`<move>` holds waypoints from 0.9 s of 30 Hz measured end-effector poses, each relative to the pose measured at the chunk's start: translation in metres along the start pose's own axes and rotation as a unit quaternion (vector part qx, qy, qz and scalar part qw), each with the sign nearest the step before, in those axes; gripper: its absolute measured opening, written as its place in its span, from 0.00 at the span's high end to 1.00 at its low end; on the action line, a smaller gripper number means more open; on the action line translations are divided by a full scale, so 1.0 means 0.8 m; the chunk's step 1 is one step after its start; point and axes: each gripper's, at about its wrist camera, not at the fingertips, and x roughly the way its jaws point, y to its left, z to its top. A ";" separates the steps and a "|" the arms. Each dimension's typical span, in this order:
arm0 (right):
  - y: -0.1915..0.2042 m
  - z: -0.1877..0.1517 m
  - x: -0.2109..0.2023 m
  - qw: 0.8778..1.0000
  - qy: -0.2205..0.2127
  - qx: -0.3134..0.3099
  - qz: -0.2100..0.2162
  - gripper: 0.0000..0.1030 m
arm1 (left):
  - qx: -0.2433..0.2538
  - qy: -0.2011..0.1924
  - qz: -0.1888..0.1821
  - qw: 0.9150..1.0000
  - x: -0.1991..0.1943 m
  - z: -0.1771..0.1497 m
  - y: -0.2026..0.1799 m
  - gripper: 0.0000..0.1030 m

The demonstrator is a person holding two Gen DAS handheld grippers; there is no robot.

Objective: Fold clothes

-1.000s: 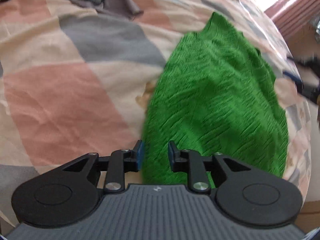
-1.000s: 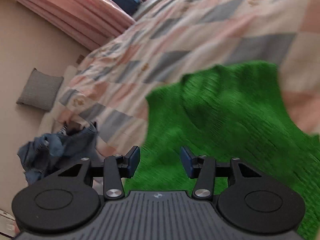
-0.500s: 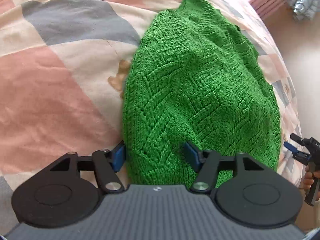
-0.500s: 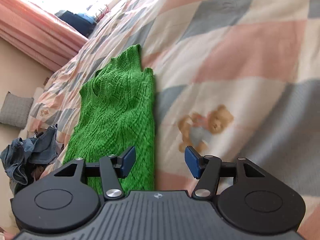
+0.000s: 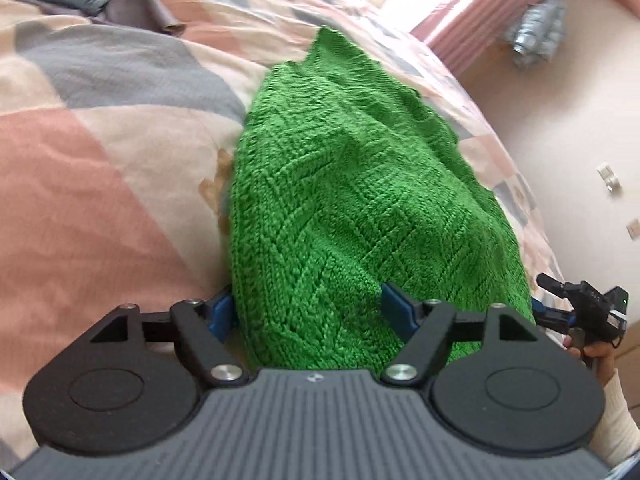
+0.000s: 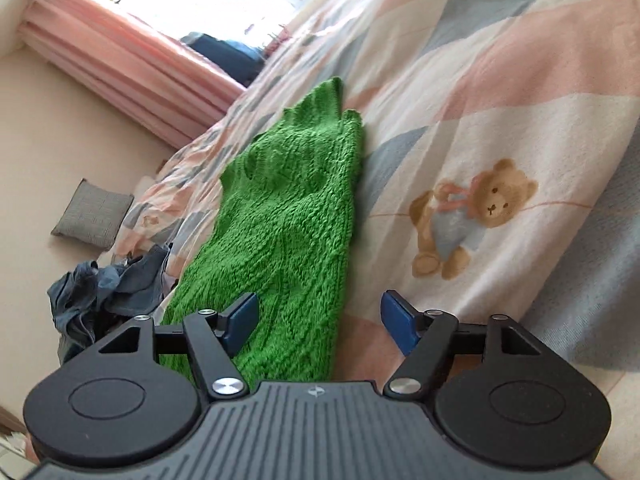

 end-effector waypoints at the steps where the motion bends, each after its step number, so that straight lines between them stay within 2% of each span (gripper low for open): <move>1: 0.002 -0.002 0.000 1.000 0.000 -0.010 0.001 0.32 | 0.006 0.001 -0.006 1.000 0.000 0.000 0.001 0.26; 4: 0.004 -0.005 0.000 0.999 0.002 -0.035 0.005 0.31 | 0.025 0.007 -0.023 0.999 -0.001 0.001 0.005 0.26; 8: 0.009 -0.008 -0.001 0.999 0.003 -0.048 0.006 0.31 | 0.023 0.011 -0.050 0.998 -0.004 0.001 0.016 0.26; 14: 0.028 -0.021 -0.018 0.999 0.033 -0.005 -0.003 0.31 | -0.009 0.029 -0.055 0.998 -0.008 -0.001 0.016 0.29; 15: 0.033 -0.028 -0.024 0.999 0.041 0.005 -0.003 0.32 | -0.016 0.032 -0.057 0.998 -0.008 -0.003 0.017 0.31; 18: 0.041 -0.062 -0.043 0.997 0.058 0.044 -0.002 0.32 | -0.021 0.024 -0.046 0.998 -0.012 -0.009 0.019 0.45; 20: 0.042 -0.093 -0.058 0.996 0.053 0.073 0.000 0.42 | -0.031 0.015 -0.043 0.998 -0.017 -0.014 0.024 0.59; 22: 0.042 -0.122 -0.069 0.992 0.045 0.116 0.008 0.48 | -0.065 0.010 -0.055 0.996 -0.023 -0.018 0.036 0.64; 24: 0.041 -0.142 -0.071 0.986 0.039 0.160 0.030 0.49 | -0.093 0.011 -0.064 0.994 -0.028 -0.021 0.044 0.65; 27: 0.052 -0.151 -0.054 0.988 0.037 0.148 0.017 0.49 | -0.090 0.018 -0.066 0.994 -0.028 -0.021 0.047 0.63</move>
